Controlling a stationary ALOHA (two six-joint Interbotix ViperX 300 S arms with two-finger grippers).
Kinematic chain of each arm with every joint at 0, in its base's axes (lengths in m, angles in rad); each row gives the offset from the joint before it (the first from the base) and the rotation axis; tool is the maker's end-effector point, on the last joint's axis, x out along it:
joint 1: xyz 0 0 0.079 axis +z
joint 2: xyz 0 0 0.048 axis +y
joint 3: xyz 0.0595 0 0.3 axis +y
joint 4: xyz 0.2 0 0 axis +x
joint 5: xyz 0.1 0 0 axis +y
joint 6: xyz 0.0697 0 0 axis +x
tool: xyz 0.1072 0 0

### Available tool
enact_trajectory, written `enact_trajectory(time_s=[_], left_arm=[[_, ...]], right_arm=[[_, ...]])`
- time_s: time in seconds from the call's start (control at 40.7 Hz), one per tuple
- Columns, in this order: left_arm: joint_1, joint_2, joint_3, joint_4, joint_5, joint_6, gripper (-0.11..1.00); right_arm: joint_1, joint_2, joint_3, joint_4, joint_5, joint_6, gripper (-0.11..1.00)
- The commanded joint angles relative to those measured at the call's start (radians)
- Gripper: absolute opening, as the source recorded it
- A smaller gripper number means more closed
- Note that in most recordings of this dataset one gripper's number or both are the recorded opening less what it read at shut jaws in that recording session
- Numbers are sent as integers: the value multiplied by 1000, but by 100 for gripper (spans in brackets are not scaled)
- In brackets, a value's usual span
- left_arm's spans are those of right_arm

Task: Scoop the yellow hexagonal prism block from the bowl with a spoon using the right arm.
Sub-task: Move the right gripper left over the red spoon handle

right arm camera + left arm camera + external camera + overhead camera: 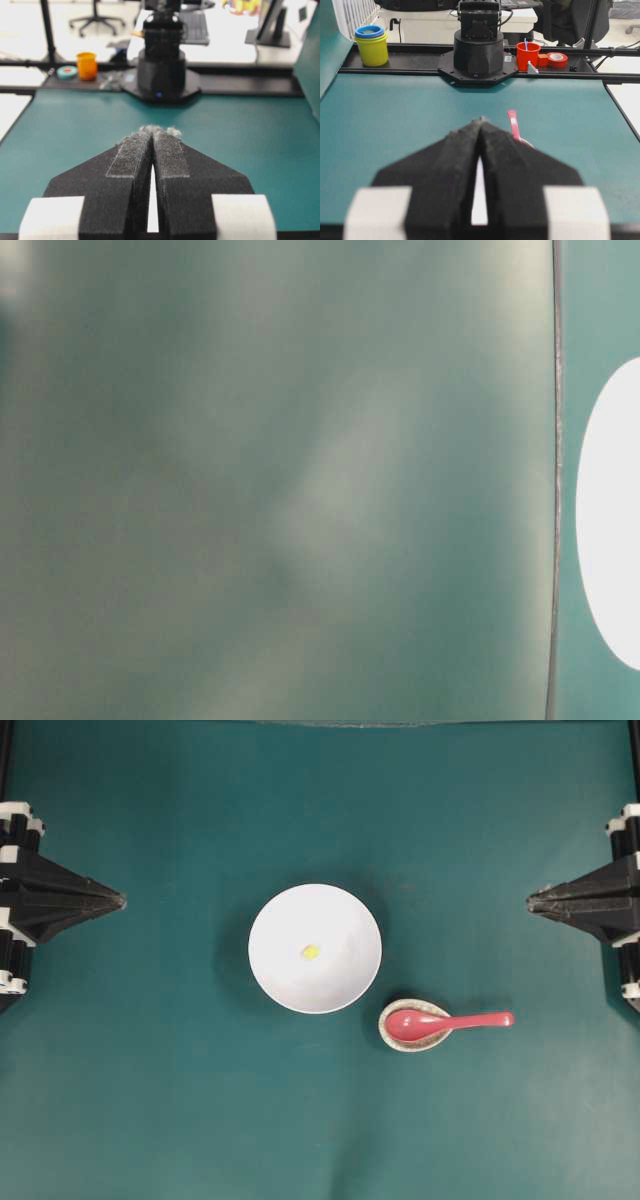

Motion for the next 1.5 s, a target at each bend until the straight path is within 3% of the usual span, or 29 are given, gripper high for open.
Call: enact_trajectory(time_s=[0.0,0.098,0.344,0.663,0.786,1.056,1.302,1.474], left_arm=[[-2,0,-28,11,37,0,-1],[0,-11,-34,11,86,-2,-1],[0,-20,-38,11,92,-2,-1],[0,-20,-38,11,94,0,-1],[0,-20,-38,11,94,2,-1],[0,-17,-37,12,100,5,-1],[0,-17,-37,12,100,5,-1],[0,-17,-37,12,100,5,-1]], right_arm=[[0,6,-17,0,0,-2,-2],[0,5,-34,0,58,-2,-1],[0,3,-35,2,74,6,3],[11,48,-21,11,72,12,43],[28,89,-12,12,55,14,52],[77,195,44,34,-135,14,55],[100,313,124,115,-318,14,55],[172,422,172,184,-465,14,55]])
